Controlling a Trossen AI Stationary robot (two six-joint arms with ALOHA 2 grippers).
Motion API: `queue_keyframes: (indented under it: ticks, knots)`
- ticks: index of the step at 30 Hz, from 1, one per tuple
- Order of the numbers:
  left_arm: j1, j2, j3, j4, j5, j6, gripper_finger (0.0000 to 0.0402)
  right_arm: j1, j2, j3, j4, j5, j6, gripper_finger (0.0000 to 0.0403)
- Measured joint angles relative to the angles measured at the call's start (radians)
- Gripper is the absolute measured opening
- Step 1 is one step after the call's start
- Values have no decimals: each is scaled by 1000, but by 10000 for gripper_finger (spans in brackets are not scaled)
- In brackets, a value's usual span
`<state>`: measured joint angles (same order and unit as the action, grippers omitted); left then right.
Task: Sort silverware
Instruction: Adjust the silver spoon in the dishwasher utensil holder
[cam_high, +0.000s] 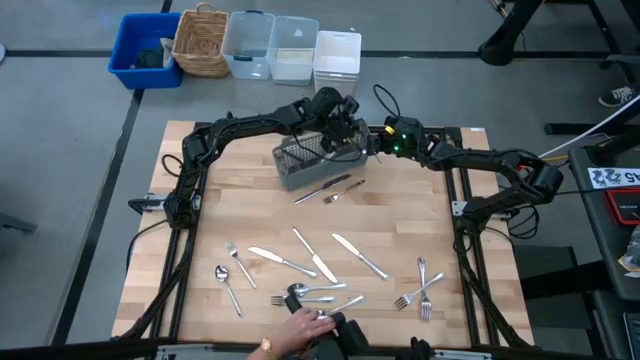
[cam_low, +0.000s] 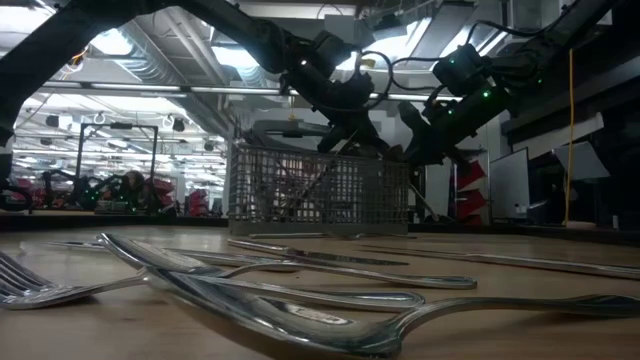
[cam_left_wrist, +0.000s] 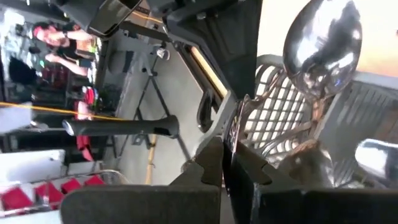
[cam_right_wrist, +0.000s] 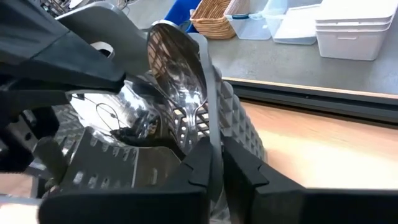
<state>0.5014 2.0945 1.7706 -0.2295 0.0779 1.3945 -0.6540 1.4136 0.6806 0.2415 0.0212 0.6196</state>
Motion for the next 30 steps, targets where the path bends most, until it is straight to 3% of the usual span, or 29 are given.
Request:
queue_keyframes:
  ticks: [11, 17, 30]
  knots:
    - [3, -7, 0, 62, -19, 136, 1, -1, 3, 63, -44, 27, 22, 18]
    - [2, -19, 2, 102, -79, 228, 1, -2, 3, 119, -104, 43, 26, 17]
    - [9, -22, 6, 5, -83, 220, 1, 1, 2, 150, -268, 31, 66, 15]
